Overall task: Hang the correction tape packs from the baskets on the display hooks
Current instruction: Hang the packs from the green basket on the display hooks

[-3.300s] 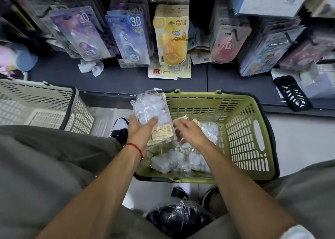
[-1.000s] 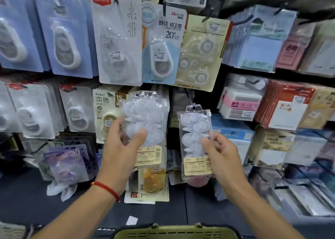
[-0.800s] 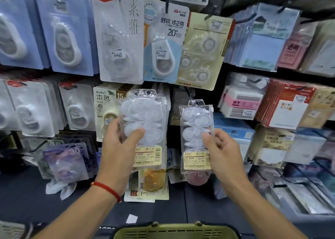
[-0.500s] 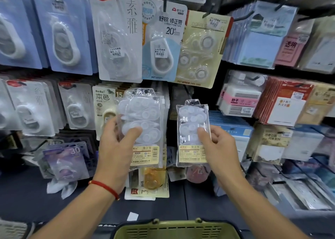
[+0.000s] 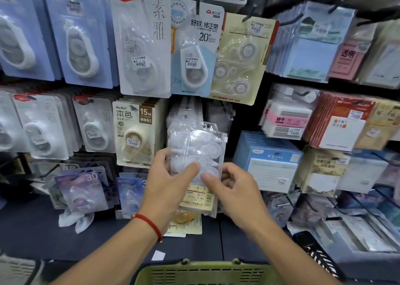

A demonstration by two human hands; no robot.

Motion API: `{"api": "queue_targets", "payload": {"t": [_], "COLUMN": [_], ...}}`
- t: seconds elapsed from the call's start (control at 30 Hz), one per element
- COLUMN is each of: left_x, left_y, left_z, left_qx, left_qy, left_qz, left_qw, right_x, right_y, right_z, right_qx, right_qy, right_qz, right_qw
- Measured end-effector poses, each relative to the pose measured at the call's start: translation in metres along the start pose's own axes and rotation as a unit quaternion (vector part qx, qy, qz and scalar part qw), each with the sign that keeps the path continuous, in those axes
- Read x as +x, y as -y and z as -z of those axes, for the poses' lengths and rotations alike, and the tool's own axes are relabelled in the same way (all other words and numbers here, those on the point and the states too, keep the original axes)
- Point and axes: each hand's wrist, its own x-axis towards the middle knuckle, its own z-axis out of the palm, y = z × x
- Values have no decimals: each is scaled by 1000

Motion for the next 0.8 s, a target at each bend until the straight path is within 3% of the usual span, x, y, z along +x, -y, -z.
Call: {"api": "queue_targets", "payload": {"t": [0.17, 0.37, 0.8], "left_x": [4, 7, 9], "left_y": [-6, -5, -11], "left_z": [5, 10, 18], "left_qx": [-19, 15, 33], "left_qy": [1, -53, -71], "left_qz": [20, -17, -27], "left_qw": [1000, 998, 997], "right_x": [1, 8, 11], "right_y": [2, 6, 3], "right_z": [9, 20, 26], "right_qx": [99, 101, 142], "right_qy": [9, -119, -96], "right_qz": [-14, -27, -52], "right_qw": [995, 987, 984]}}
